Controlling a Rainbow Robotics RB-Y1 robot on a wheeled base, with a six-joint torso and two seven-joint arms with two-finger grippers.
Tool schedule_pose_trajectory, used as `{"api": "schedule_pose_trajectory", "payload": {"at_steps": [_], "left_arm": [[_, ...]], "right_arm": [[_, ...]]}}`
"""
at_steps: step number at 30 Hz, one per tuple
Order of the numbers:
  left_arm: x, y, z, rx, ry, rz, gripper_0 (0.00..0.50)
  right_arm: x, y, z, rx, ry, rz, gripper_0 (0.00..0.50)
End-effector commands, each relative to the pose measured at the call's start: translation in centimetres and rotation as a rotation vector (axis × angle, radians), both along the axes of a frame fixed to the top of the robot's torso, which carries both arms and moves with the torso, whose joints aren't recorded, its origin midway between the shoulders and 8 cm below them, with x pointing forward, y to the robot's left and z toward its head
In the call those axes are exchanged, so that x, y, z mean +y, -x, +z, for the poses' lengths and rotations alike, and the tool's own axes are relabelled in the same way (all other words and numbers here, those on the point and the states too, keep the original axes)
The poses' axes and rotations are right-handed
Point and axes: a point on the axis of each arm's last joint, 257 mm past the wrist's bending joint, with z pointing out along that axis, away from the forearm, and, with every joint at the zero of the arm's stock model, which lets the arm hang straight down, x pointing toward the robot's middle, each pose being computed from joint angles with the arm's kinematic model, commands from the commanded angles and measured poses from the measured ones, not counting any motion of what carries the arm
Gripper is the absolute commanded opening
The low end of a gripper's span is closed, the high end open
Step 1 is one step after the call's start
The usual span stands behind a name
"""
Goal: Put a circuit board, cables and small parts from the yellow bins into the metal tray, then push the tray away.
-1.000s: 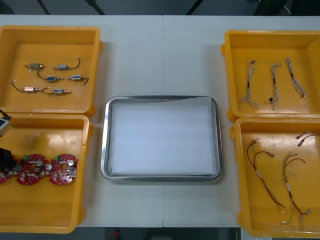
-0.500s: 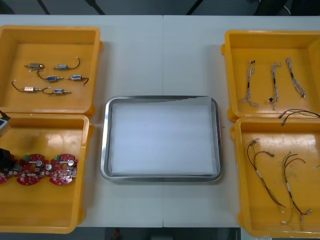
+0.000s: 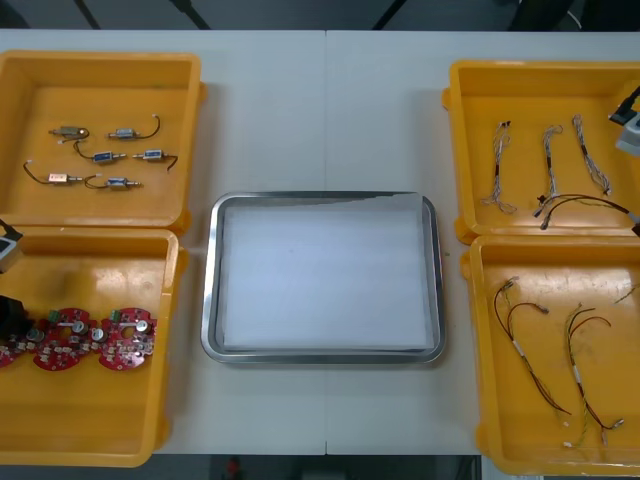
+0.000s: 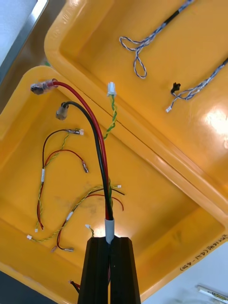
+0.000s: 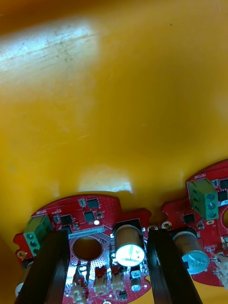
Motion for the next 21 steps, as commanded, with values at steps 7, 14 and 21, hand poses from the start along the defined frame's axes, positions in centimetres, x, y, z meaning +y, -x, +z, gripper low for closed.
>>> {"api": "schedule_pose_trajectory", "payload": {"at_steps": [7, 14, 21], "left_arm": [[1.8, 1.2, -0.4, 0.027, -0.081, -0.097, 0.418], [1.7, 1.2, -0.4, 0.029, -0.083, -0.101, 0.210], [1.7, 1.2, -0.4, 0.027, -0.082, -0.101, 0.030]], "right_arm": [[3.2, -1.2, 0.7, -0.030, 0.036, 0.106, 0.000], [4.5, -0.9, 0.1, -0.016, 0.015, 0.139, 0.000], [5.2, -0.3, -0.7, 0.002, 0.024, 0.162, 0.000]]}}
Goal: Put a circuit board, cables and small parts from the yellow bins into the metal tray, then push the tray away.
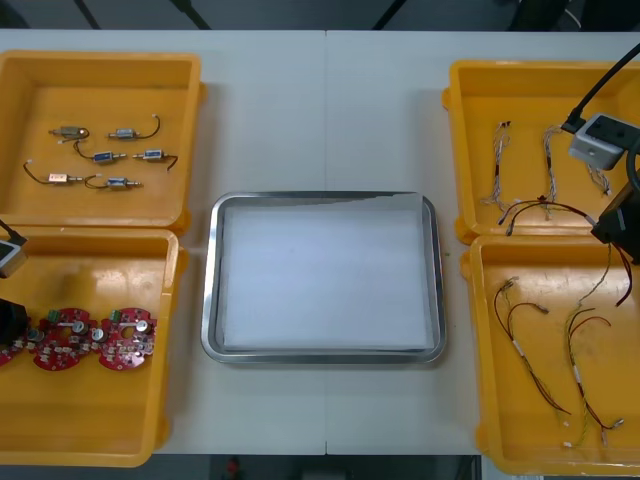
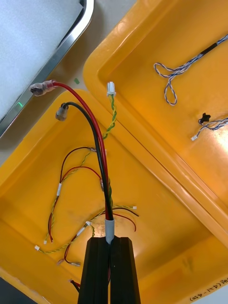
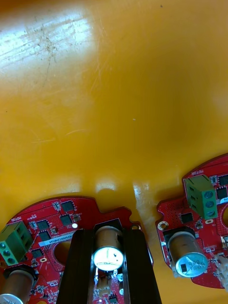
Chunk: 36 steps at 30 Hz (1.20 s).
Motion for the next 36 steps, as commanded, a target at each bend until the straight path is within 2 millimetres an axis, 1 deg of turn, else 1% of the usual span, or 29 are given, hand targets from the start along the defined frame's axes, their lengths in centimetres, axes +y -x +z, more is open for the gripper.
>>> {"api": "schedule_pose_trajectory", "payload": {"at_steps": [1, 2, 7, 13, 16, 18, 22, 28, 32, 36], "left_arm": [[1.9, 0.9, 0.1, 0.022, -0.077, -0.084, 0.011], [1.9, 1.0, 0.1, 0.023, -0.078, -0.085, 0.001], [1.6, 0.7, 0.2, 0.013, -0.075, -0.092, 0.000], [1.3, -0.7, 2.4, -0.022, -0.086, -0.113, 0.000], [1.2, -0.8, 3.6, -0.011, -0.086, -0.111, 0.000], [1.1, -0.9, 4.7, -0.003, -0.091, -0.114, 0.000], [0.8, -1.0, 6.1, 0.005, -0.086, -0.112, 0.000], [-0.2, -1.4, 7.5, -0.007, -0.046, -0.108, 0.000], [-1.0, -1.2, 8.2, 0.001, -0.001, -0.099, 0.000], [-1.6, -1.3, 9.5, 0.008, 0.019, -0.100, 0.000]], "right_arm": [[1.5, 0.2, 0.4, -0.014, 0.028, 0.074, 0.000], [1.5, 0.2, 0.4, -0.014, 0.028, 0.074, 0.000], [1.5, 0.2, 0.4, -0.014, 0.028, 0.074, 0.000], [1.5, 0.2, 0.4, -0.014, 0.028, 0.074, 0.000], [1.5, 0.2, 0.4, -0.014, 0.028, 0.074, 0.000], [1.5, 0.2, 0.4, -0.014, 0.028, 0.074, 0.000], [1.5, 0.2, 0.4, -0.014, 0.028, 0.074, 0.000], [1.5, 0.2, 0.4, -0.014, 0.028, 0.074, 0.000], [1.5, 0.2, 0.4, -0.014, 0.028, 0.074, 0.000], [1.5, 0.2, 0.4, -0.014, 0.028, 0.074, 0.000]]}}
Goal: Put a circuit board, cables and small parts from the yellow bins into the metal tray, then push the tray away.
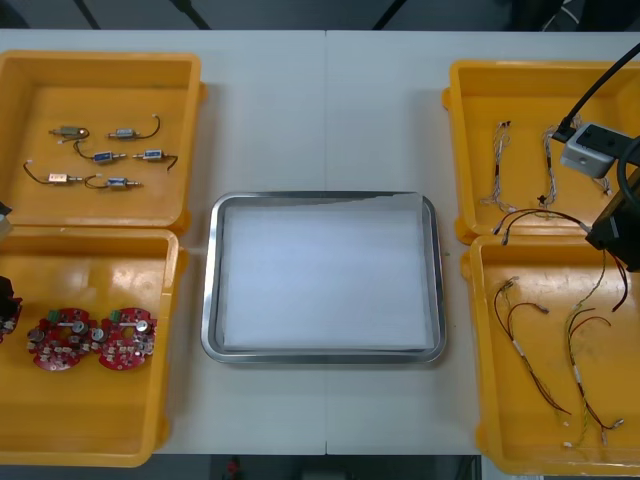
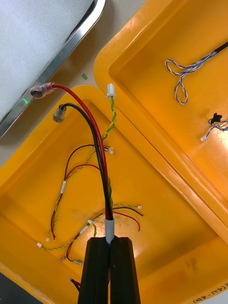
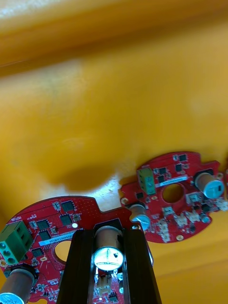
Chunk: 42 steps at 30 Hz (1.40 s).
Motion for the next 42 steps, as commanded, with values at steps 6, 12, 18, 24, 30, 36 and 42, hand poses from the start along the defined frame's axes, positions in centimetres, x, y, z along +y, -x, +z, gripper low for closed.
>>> {"api": "schedule_pose_trajectory", "payload": {"at_steps": [6, 12, 18, 24, 30, 36, 42], "left_arm": [[-0.1, -1.7, 7.5, -0.039, -0.070, -0.133, 0.000], [-1.1, -2.4, 10.9, -0.049, -0.091, -0.158, 0.000], [-2.5, -3.1, 13.6, -0.062, -0.068, -0.134, 0.000], [-4.9, -3.1, 14.5, -0.069, 0.011, -0.053, 0.000], [-7.6, -2.6, 14.8, -0.078, 0.054, 0.039, 0.000], [-11.4, -2.4, 14.8, -0.078, 0.074, 0.102, 0.000], [-17.2, -2.7, 14.0, -0.115, 0.115, 0.233, 0.000]], "right_arm": [[1.1, -0.2, 1.0, -0.030, 0.016, 0.057, 0.000], [1.1, -0.2, 1.0, -0.030, 0.016, 0.057, 0.000], [1.1, -0.2, 1.0, -0.030, 0.016, 0.057, 0.000], [1.1, -0.2, 1.0, -0.030, 0.016, 0.057, 0.000], [1.1, -0.2, 1.0, -0.030, 0.016, 0.057, 0.000], [1.1, -0.2, 1.0, -0.030, 0.016, 0.057, 0.000], [1.1, -0.2, 1.0, -0.030, 0.016, 0.057, 0.000]]}}
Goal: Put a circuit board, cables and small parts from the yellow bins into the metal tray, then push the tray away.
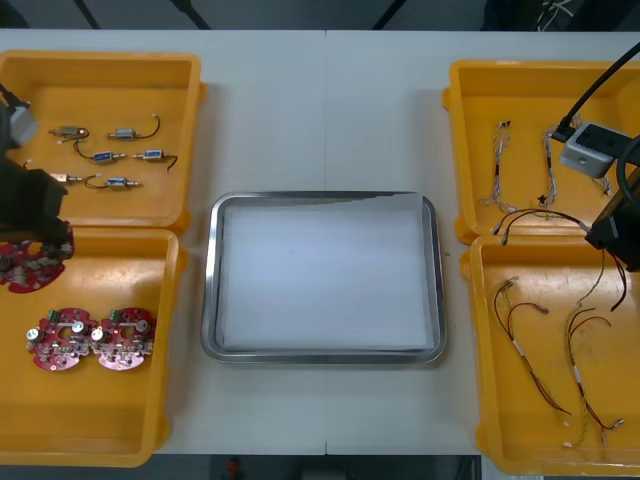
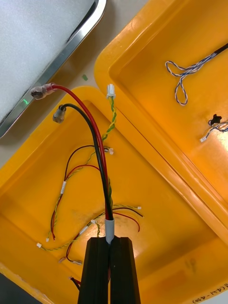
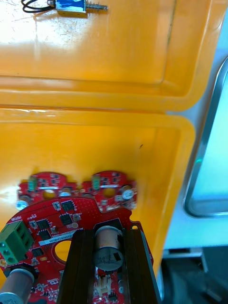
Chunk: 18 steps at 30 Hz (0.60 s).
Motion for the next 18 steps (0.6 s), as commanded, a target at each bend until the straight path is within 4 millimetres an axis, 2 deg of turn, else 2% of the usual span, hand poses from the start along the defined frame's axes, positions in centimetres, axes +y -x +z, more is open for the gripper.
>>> {"api": "schedule_pose_trajectory", "payload": {"at_steps": [1, 18], "left_arm": [[-4.7, -0.8, 0.8, -0.064, -0.015, -0.044, 0.000], [-15.6, -1.2, -0.9, -0.059, 0.099, 0.029, 0.000]], "right_arm": [[1.0, -0.2, 0.9, -0.027, 0.015, 0.054, 0.000], [1.0, -0.2, 0.9, -0.027, 0.015, 0.054, 0.000]]}}
